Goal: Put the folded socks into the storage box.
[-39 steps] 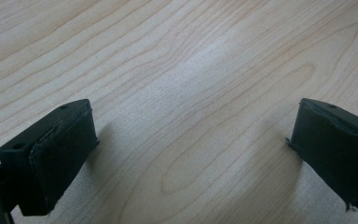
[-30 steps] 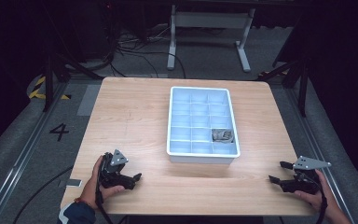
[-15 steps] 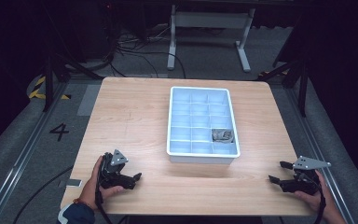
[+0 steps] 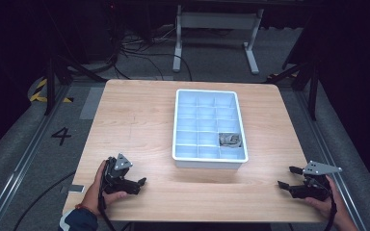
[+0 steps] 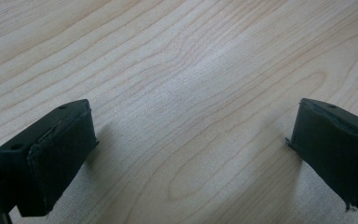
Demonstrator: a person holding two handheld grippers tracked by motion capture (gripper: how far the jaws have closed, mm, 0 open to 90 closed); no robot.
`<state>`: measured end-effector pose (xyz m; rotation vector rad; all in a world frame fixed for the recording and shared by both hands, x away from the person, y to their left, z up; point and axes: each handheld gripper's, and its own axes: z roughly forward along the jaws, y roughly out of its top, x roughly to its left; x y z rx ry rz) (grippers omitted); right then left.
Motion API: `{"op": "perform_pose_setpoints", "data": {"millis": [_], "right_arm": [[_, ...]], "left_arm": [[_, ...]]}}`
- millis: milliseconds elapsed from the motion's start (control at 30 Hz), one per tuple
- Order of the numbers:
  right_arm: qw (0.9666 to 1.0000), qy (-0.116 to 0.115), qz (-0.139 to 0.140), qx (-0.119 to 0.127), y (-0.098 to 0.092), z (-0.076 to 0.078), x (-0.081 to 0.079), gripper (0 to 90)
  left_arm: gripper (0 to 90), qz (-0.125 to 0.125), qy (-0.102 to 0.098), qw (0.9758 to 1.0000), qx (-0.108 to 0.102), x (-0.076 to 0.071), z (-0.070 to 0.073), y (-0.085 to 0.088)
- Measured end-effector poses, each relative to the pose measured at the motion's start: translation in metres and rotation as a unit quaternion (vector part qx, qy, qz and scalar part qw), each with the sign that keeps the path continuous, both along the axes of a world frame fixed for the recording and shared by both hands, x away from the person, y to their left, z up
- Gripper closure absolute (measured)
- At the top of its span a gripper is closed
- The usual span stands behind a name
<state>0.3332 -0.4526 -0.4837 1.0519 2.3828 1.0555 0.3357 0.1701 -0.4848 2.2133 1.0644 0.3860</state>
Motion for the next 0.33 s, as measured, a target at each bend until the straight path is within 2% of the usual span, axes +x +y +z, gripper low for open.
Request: {"op": "perform_pose_setpoints", "data": {"millis": [333], "right_arm": [[1.0000, 0.000, 0.000, 0.000, 0.0000, 0.0000, 0.0000, 19.2]], "left_arm": [[0.2, 0.012, 0.002, 0.9999, -0.001, 0.0009, 0.0003, -0.0007]]}}
